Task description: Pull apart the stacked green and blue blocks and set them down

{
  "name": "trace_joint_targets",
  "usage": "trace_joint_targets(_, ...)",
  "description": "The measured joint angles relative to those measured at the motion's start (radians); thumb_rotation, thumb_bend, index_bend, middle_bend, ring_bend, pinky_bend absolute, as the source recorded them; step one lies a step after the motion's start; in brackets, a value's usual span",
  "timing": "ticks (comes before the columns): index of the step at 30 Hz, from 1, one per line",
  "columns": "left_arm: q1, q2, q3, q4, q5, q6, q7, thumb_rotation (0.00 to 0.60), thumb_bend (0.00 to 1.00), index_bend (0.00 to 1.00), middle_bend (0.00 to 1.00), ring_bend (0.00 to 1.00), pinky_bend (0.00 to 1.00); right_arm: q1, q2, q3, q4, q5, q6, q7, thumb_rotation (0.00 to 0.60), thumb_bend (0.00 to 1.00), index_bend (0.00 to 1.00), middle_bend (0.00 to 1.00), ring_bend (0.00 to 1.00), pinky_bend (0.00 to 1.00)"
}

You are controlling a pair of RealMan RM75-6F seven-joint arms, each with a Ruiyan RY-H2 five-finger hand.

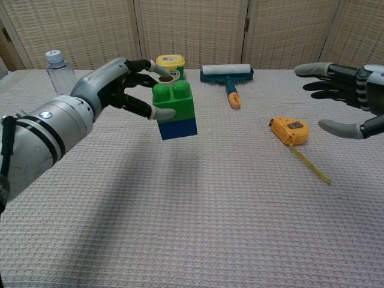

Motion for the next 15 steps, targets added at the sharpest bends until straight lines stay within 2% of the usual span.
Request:
trace_joint_targets(5, -0.01, 0.023, -0.011, -0.016, -0.003, 0.016, -0.021, 0.6, 0.24, 0.27, 0.67, 0.19, 0.0, 0.087, -0.114, 0.004, 0.135, -0.02, -0.023, 0.203, 0.6, 0.45, 0.0, 0.0, 0.0, 0.0)
trace_joint_targets(8, -0.013, 0.031, -0.009, -0.019, -0.007, 0.022, -0.028, 0.6, 0.24, 0.27, 0.67, 0.19, 0.0, 0.125, -0.167, 0.007, 0.207, -0.028, -0.016, 0.28, 0.6, 0.45, 0.0, 0.0, 0.0, 0.0)
trace_joint_targets(15, -0.019, 0.042, 0.003, -0.03, -0.022, 0.032, -0.041, 0.6, 0.24, 0.27, 0.67, 0.19, 0.0, 0.161, -0.224, 0.012, 0.292, -0.02, 0.023, 0.377, 0.6, 0.45, 0.0, 0.0, 0.0, 0.0)
